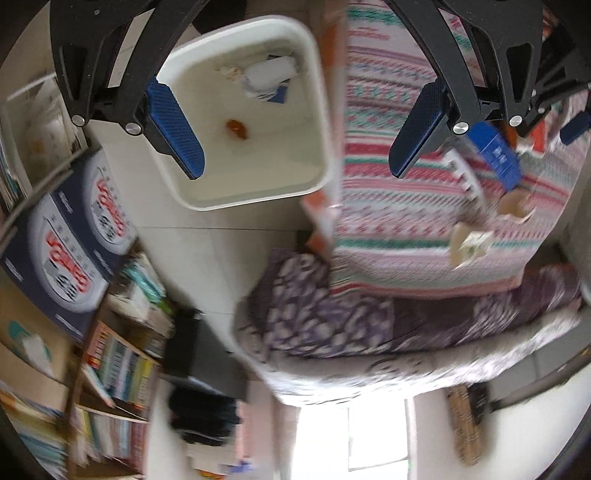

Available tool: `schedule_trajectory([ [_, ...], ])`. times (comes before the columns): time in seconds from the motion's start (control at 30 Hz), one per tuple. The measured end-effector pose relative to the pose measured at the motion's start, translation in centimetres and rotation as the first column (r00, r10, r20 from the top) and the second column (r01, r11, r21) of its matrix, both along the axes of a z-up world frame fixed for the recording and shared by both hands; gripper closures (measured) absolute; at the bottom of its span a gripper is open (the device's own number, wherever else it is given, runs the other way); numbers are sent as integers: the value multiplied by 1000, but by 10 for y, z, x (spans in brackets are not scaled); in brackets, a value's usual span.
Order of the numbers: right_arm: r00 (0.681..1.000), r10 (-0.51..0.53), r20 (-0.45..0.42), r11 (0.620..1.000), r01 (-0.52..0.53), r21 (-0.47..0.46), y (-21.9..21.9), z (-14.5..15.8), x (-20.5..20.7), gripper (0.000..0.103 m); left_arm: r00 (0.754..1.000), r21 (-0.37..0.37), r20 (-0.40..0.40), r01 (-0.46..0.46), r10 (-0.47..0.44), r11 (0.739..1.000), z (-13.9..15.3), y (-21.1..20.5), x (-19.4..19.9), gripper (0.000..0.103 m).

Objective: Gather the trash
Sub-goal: 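Move both grippers from the bin back to the blanket, then grasp the white foam strip with the left gripper while the right grasps the red noodle cup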

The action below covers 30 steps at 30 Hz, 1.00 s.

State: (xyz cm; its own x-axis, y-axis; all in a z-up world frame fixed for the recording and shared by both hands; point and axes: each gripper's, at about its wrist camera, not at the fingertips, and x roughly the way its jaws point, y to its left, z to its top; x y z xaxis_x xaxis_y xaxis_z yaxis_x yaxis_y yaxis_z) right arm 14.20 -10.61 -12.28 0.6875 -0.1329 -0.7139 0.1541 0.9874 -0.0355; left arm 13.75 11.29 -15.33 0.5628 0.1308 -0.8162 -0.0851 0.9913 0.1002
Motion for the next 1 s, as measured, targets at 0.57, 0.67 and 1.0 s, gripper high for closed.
schedule_trajectory([
  [0.57,848,502,-172,861,-471,192,182,-37,-1,8,928,53,-236,-283,287,958,-84,201,11,23],
  [0.67,801,559,-214,826,-514,232,213,-49,-2,8,937,52,-229,-261,266,964,-90,205,18,23],
  [1.0,739,595,-315,796,-489,356,274,-91,12,32,960,10,-207,-191,189,982,-85,204,17,64],
])
